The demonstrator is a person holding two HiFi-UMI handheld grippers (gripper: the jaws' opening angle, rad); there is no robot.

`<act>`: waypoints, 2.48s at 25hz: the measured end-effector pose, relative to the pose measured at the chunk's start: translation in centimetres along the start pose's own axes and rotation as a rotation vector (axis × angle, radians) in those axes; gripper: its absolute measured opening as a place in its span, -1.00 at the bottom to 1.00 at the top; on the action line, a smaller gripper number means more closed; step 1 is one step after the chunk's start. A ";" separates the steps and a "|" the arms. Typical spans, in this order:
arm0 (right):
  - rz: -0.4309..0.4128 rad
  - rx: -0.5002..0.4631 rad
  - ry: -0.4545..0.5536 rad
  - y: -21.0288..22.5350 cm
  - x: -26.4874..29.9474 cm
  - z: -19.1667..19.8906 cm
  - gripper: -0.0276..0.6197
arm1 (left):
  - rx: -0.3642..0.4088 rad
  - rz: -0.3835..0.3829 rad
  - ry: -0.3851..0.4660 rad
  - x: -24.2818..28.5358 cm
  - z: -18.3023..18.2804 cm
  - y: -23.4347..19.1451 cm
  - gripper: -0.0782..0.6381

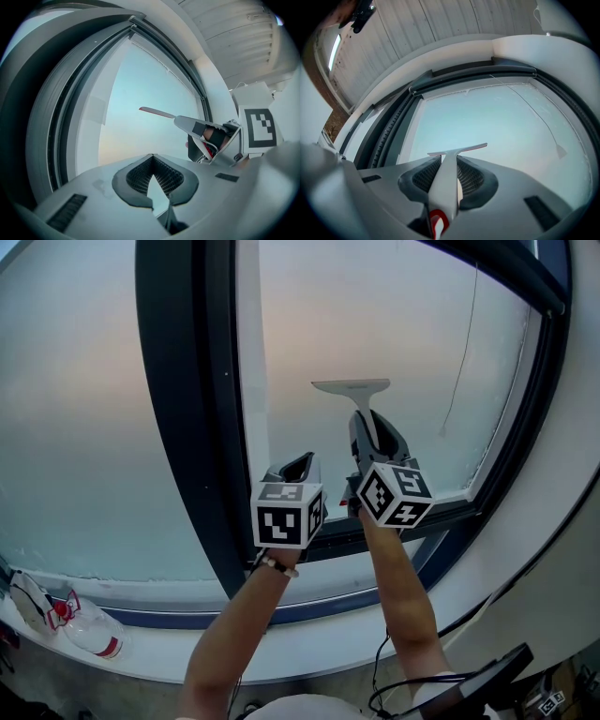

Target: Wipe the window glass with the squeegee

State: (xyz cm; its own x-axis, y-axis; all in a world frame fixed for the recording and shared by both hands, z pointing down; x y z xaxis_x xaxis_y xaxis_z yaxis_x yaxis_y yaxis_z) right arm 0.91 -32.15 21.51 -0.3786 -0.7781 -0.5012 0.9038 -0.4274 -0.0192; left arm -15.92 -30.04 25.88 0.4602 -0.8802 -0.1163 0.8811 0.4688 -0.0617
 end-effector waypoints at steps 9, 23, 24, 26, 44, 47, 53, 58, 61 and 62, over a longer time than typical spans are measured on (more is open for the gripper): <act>0.011 0.011 -0.042 0.1 -2.6 3.9 -0.63 | -0.026 -0.009 -0.035 -0.5 2.2 -0.4 -0.78; 0.041 0.065 -0.153 0.7 -7.3 10.3 -0.63 | -0.077 0.002 -0.130 -0.5 7.7 0.2 -0.78; 0.042 0.072 -0.160 0.7 -7.6 10.7 -0.63 | -0.082 0.003 -0.138 -0.5 8.1 0.2 -0.78; 0.044 0.086 -0.171 0.8 -8.1 11.6 -0.63 | -0.092 0.006 -0.156 -0.5 9.1 0.3 -0.78; 0.070 0.136 -0.280 1.1 -12.2 17.7 -0.63 | -0.124 0.009 -0.255 -0.8 14.1 1.0 -0.78; 0.072 0.140 -0.304 1.2 -12.9 18.7 -0.63 | -0.129 0.004 -0.265 -0.9 14.8 1.0 -0.78; 0.081 0.155 -0.348 1.5 -13.9 20.4 -0.63 | -0.143 0.000 -0.287 -1.1 16.1 1.1 -0.78; 0.077 0.155 -0.376 1.7 -14.6 21.6 -0.63 | -0.149 -0.002 -0.305 -1.2 17.1 1.3 -0.78; 0.080 0.163 -0.397 1.7 -15.1 22.3 -0.63 | -0.153 -0.003 -0.315 -1.2 17.6 1.4 -0.78; 0.083 0.170 -0.404 1.8 -15.2 22.5 -0.63 | -0.155 -0.004 -0.318 -1.2 17.7 1.3 -0.78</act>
State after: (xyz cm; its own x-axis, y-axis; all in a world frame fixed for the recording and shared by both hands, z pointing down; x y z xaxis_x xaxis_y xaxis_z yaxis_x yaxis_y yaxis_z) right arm 3.80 -31.41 48.61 -0.3843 -0.9158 -0.1165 0.9016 -0.3995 0.1660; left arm -13.37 -29.64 43.49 0.4891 -0.8496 0.1975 0.8672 0.4494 -0.2144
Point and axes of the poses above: the fingertips, and each gripper's own axes: x forward along the fingers, y to its right, z out of its underside, the point moved 10 cm from there along -x, backward along the fingers, and after that the axes turned 4 degrees about y, right-handed, at the moved point
